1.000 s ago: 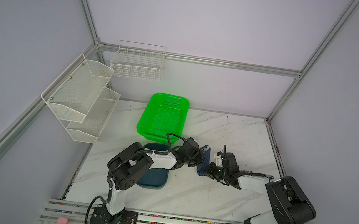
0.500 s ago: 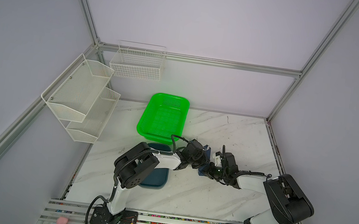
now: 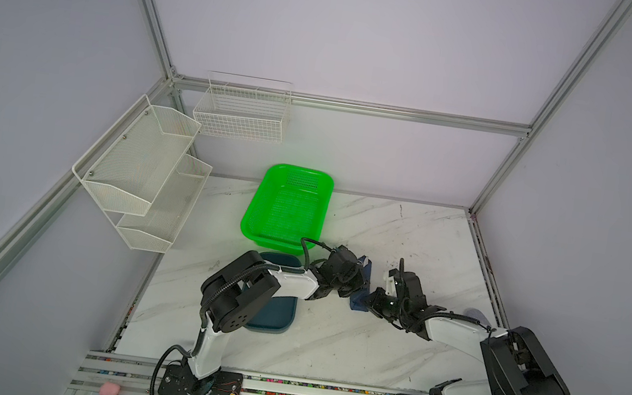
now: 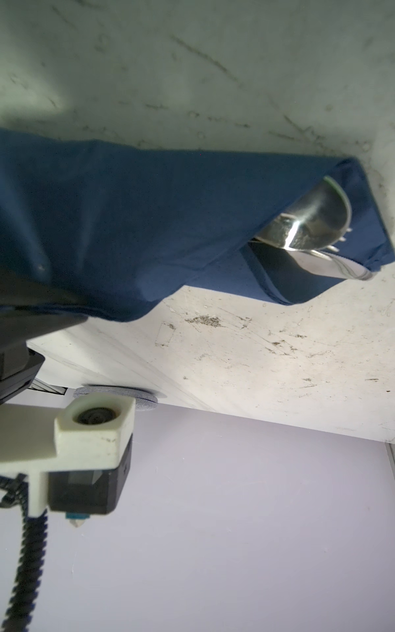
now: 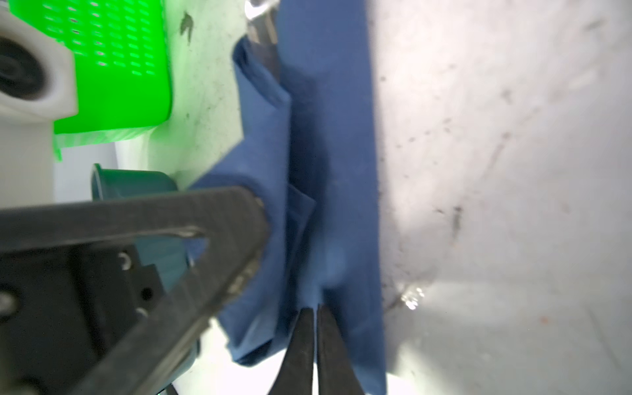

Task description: Place the utensils on the paper napkin and roll it up

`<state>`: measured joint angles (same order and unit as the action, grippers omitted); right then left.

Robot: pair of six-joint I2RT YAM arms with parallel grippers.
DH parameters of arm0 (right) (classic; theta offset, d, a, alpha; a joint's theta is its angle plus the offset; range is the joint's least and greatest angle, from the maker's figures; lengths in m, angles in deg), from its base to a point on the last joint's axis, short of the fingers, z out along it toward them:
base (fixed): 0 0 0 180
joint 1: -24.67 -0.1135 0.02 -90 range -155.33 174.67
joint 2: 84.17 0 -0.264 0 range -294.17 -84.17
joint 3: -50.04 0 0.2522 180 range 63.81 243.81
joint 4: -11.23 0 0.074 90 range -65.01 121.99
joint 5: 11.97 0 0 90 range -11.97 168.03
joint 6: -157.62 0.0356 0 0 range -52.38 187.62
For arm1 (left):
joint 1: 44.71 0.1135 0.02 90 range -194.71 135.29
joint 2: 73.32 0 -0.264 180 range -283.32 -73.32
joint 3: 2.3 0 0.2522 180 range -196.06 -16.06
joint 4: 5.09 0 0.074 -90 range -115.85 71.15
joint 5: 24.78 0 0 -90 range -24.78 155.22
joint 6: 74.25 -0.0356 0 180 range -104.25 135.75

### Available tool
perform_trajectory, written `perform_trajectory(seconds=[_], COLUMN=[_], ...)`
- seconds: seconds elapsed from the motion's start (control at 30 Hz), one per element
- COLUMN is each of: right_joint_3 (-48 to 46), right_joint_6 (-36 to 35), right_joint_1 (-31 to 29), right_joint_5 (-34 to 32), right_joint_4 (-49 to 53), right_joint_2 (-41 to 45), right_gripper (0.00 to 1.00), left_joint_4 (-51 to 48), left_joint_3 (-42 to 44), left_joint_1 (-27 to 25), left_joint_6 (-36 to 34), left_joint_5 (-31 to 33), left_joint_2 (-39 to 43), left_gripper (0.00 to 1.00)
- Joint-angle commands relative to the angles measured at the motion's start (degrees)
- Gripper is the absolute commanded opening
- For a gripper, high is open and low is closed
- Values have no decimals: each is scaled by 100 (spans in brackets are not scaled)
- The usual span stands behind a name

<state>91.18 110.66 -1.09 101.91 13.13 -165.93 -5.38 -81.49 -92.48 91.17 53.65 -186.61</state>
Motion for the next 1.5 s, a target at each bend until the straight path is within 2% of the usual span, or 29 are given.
perform_trajectory(seconds=[0.0, 0.1, 0.6, 0.77, 0.93, 1.1, 1.17, 1.3, 1.47], right_joint_3=[-58, -52, -62, -41, -64, -240, -311, -368, -417], right_joint_6=[-23, -131, -258, -227, 46, 206, 240, 186, 264], right_joint_1=[22, 22, 28, 28, 50, 171, 179, 185, 186], right_joint_5=[-120, -61, 29, 78, -128, -368, -375, -164, 71], right_joint_4=[124, 91, 78, 87, 284, 473, 444, 238, -179], right_joint_2=[-30, -185, -417, -267, 262, 922, 1116, 1272, 1202], right_gripper=[9, 9, 9, 9, 11, 18, 29, 44, 55], left_joint_4=[159, -306, -372, -474, -513, -528, -536, -528, -502], left_joint_3=[-556, -788, -1055, -1108, -1112, -1128, -1138, -1138, -1137], left_joint_1=[-31, -69, -157, -148, -149, -153, -149, -148, -132], left_joint_6=[-148, -379, -203, -256, -271, -285, -284, -281, -271], left_joint_5=[-64, 48, -31, -12, 6, 45, 39, 24, 6], left_joint_2=[81, 121, -140, -179, -225, -235, -237, -257, -268], left_gripper=[4, 4, 4, 4, 5, 5, 5, 5, 5])
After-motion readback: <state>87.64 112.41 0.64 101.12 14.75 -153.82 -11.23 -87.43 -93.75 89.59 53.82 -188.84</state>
